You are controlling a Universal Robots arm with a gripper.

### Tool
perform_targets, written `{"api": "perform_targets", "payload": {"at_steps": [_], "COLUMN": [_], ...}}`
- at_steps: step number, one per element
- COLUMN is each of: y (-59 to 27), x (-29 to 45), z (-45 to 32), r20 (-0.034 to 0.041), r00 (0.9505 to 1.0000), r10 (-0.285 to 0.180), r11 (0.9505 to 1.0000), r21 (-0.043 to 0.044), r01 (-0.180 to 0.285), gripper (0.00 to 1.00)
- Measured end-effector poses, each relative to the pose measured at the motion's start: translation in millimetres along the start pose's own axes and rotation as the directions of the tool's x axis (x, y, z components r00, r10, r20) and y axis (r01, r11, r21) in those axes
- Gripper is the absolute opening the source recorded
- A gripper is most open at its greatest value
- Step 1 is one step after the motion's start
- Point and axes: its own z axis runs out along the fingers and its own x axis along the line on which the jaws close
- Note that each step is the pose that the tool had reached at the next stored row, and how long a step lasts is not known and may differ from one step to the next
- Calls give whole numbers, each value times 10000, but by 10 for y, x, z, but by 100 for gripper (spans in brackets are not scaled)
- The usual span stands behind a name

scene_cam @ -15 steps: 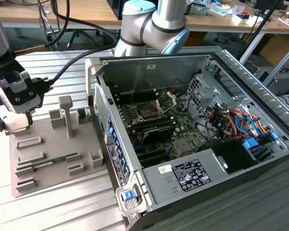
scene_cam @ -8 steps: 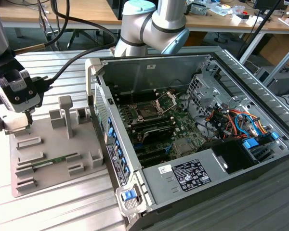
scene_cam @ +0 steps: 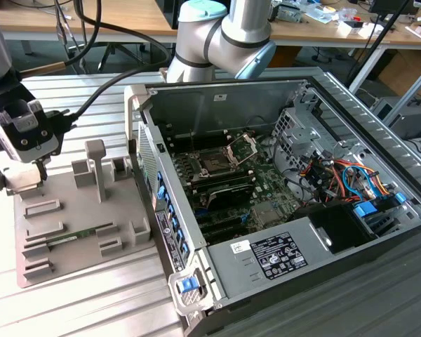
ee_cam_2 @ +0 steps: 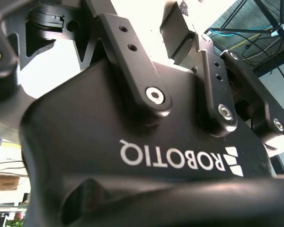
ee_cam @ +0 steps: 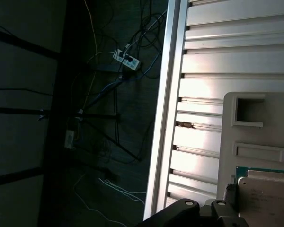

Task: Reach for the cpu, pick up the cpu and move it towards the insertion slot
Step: 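Pick up the cpu and move it towards the insertion slot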

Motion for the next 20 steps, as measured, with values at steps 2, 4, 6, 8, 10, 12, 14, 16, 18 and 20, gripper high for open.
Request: {"api": "perform_targets", "payload": {"at_steps": [2,4,6,8,10,12,14,16,18,20], "y": [0,0,1,1,1,1,2,4,5,5], "x": [0,0,0,0,0,0,0,0,0,0], "z": [-4,-9,-15,-22,-27,-32,-49,-99,-117,-123], "r20": [-1,0,0,0,-1,0,0,0,0,-1], "r00": [10000,10000,10000,10000,10000,10000,10000,10000,10000,10000], "r10": [0,0,0,0,0,0,0,1,0,0], "r11": [10000,10000,10000,10000,10000,10000,10000,10000,10000,10000], "r21": [0,0,0,0,0,0,0,0,0,0], "r01": [0,0,0,0,0,0,0,-1,0,0], "gripper": [55,55,55,55,55,55,55,55,55,55]}}
